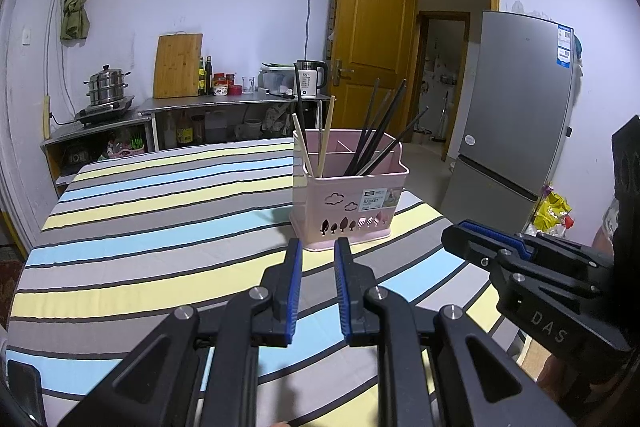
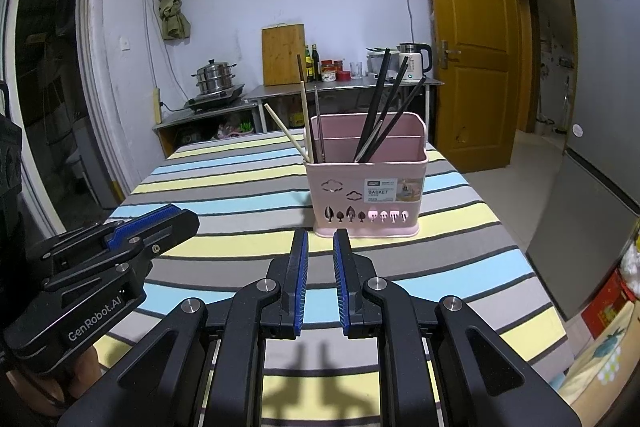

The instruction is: Organize utensils

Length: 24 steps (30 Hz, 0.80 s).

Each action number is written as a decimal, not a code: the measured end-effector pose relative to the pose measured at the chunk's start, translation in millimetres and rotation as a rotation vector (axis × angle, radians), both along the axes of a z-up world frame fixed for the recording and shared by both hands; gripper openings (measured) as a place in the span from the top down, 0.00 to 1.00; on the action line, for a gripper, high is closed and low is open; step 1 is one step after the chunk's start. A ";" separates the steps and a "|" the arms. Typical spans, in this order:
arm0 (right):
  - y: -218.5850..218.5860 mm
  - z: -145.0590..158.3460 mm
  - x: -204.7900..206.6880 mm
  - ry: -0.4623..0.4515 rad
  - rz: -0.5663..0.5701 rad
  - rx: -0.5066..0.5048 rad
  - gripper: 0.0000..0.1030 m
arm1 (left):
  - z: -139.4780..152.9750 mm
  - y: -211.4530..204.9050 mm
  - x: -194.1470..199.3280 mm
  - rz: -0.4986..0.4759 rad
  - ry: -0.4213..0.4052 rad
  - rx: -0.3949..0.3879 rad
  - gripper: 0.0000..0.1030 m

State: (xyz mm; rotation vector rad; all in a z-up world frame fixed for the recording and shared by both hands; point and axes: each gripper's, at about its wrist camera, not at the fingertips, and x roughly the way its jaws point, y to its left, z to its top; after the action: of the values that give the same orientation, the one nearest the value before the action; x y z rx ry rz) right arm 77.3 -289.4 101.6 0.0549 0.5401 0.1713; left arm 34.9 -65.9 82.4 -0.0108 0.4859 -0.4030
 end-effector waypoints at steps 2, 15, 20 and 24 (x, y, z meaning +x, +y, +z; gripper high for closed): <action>-0.2 -0.2 0.3 0.001 0.000 0.000 0.87 | 0.1 -0.1 -0.2 0.000 -0.002 0.003 0.83; 0.1 0.0 0.0 0.001 0.000 -0.001 0.87 | 0.4 -0.1 -0.5 0.004 -0.002 0.001 0.83; -0.4 -0.3 0.4 0.002 0.001 -0.001 0.87 | 0.1 -0.6 -0.9 0.005 -0.003 0.001 0.83; -0.3 -0.1 0.1 0.001 0.000 -0.001 0.87 | 0.5 -1.0 -1.2 0.005 -0.003 0.000 0.83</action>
State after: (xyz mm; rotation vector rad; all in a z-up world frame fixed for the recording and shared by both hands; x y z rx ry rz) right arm 77.3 -289.6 101.5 0.0538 0.5414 0.1710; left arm 33.6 -66.9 82.9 -0.0113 0.4826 -0.3975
